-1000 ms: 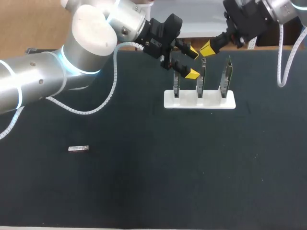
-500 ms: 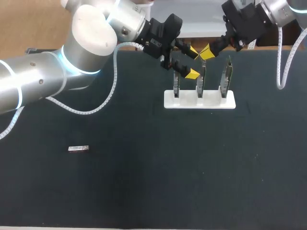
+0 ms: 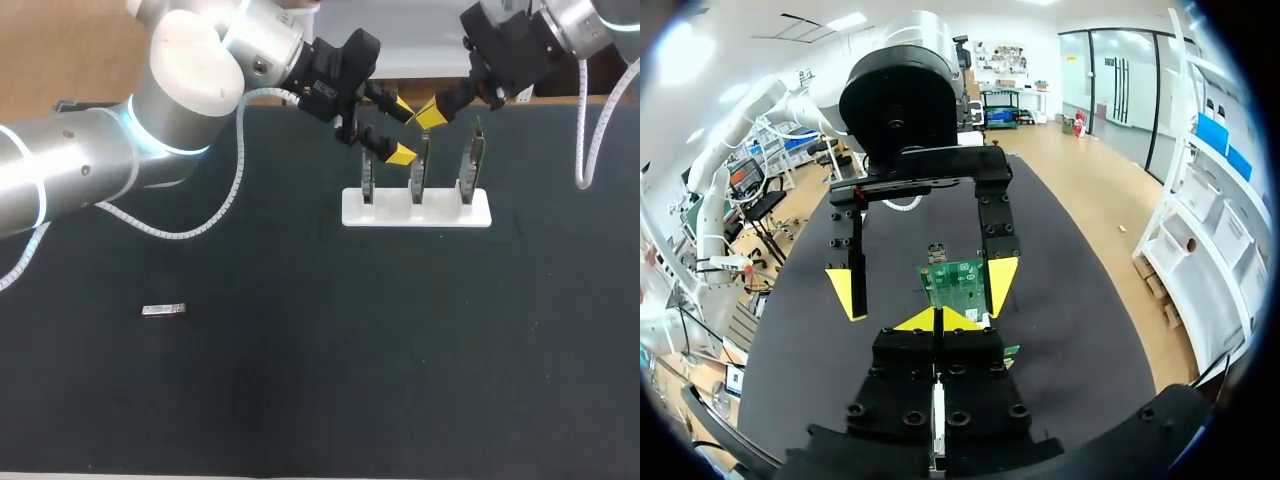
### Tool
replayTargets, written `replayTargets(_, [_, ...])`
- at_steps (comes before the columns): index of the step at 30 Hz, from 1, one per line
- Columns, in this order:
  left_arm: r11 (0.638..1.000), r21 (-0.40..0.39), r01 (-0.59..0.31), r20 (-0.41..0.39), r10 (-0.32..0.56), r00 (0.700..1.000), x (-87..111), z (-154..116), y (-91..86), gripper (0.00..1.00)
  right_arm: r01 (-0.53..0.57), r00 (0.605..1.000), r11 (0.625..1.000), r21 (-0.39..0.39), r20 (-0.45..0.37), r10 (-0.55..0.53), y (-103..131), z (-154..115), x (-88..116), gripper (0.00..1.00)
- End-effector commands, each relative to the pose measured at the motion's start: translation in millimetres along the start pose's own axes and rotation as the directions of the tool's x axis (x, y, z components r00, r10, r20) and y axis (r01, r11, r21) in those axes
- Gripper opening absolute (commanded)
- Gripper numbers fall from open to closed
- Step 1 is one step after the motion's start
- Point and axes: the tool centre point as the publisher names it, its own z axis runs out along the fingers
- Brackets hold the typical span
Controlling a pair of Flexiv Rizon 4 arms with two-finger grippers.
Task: Pick up the optical module with the left hand, and insert it into the network port with the right hand.
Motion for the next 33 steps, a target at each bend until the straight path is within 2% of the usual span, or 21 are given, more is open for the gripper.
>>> replayTargets(1, [1.000, 0.004, 0.001, -0.005, -0.001, 1.000, -0.9, 0.4, 1.9, 1.00, -0.003, 1.000, 1.000, -0.005, -0.003, 0.003, -2.9, 4.4, 4.1, 0.00])
replayTargets(14, [1.000, 0.004, 0.001, -0.005, -0.001, 1.000, -0.9, 0.4, 1.9, 1.00, -0.018, 1.000, 1.000, -0.014, -0.010, 0.018, -4.1, 8.6, 7.9, 0.00])
replayTargets(19, [1.000, 0.004, 0.001, -0.005, -0.001, 1.000, -0.9, 0.4, 1.9, 1.00, -0.003, 1.000, 1.000, -0.006, 0.003, 0.003, -1.8, 3.1, 1.6, 0.00])
replayTargets(27, [1.000, 0.004, 0.001, -0.005, -0.001, 1.000, -0.9, 0.4, 1.9, 1.00, 0.047, 0.998, 0.999, 0.025, 0.049, -0.048, 3.2, -18.9, -19.3, 0.00])
replayTargets(30, [1.000, 0.004, 0.001, -0.005, -0.001, 1.000, -0.9, 0.4, 1.9, 1.00, 0.047, 0.996, 0.999, 0.025, 0.078, -0.048, 1.1, -33.6, -21.7, 0.00])
replayTargets(33, [1.000, 0.004, 0.001, -0.005, -0.001, 1.000, -0.9, 0.4, 1.9, 1.00, 0.042, 0.989, 0.999, 0.002, 0.140, -0.042, -1.5, -52.8, -19.2, 0.00])
